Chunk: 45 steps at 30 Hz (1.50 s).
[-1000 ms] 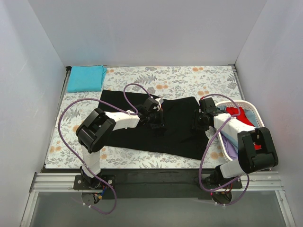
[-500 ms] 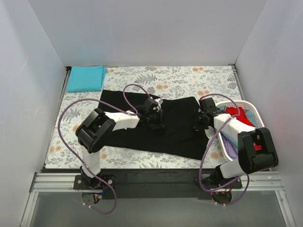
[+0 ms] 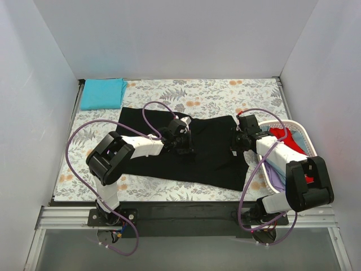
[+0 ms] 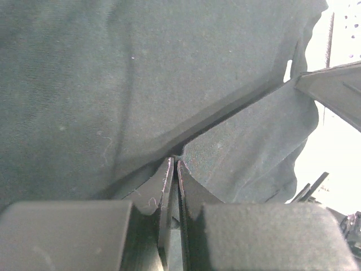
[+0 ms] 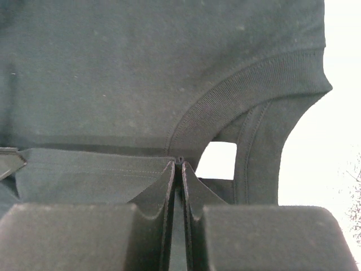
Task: Fold and stack the t-shirts
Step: Fold the tshirt
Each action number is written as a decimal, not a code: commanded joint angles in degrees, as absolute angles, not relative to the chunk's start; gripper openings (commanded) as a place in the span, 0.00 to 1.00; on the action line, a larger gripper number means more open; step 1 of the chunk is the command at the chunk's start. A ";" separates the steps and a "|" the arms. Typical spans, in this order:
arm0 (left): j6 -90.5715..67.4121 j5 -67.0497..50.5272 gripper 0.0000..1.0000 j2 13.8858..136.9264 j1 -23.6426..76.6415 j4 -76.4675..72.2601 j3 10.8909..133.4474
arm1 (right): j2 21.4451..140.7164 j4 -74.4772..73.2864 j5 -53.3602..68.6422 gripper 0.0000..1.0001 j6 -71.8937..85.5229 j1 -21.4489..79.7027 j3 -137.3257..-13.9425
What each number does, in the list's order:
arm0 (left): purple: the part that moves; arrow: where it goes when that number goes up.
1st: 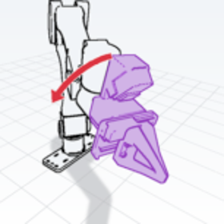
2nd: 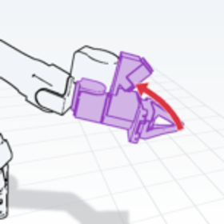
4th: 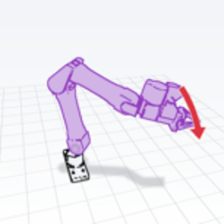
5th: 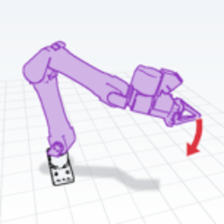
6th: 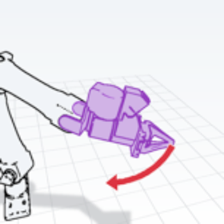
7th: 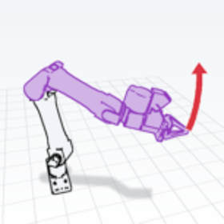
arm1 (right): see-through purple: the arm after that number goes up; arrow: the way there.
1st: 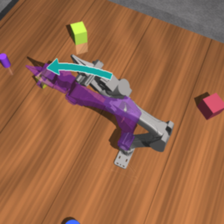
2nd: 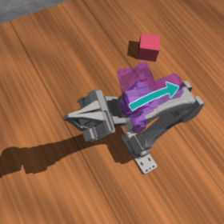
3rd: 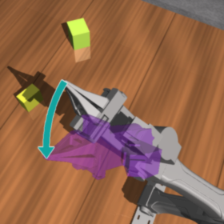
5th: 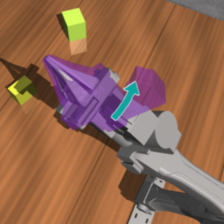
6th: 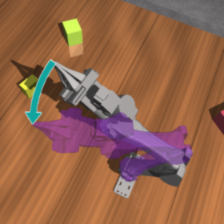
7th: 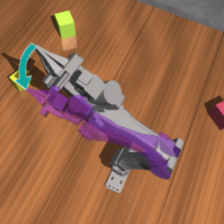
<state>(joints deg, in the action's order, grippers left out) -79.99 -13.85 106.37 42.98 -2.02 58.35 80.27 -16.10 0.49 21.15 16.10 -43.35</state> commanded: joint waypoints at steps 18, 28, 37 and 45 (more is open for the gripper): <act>-80.60 -7.91 0.11 101.43 43.24 -3.87 55.64 | 84.72 -11.42 2.99 0.20 17.58 15.82 -47.99; -78.39 16.59 0.26 93.60 40.26 9.19 62.39 | 80.95 -13.36 0.26 0.61 18.10 16.87 -52.73; -82.35 20.73 0.18 103.70 22.51 24.60 72.24 | 90.26 -14.77 -2.28 0.61 21.27 30.22 -62.39; -86.57 18.28 0.17 108.10 14.42 24.26 67.51 | 94.31 -14.94 -2.37 0.62 22.94 36.99 -62.58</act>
<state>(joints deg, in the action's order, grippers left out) -84.44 17.93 108.60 16.56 22.59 69.14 94.63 -15.07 -1.32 21.43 36.05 -61.67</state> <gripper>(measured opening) 0.170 0.614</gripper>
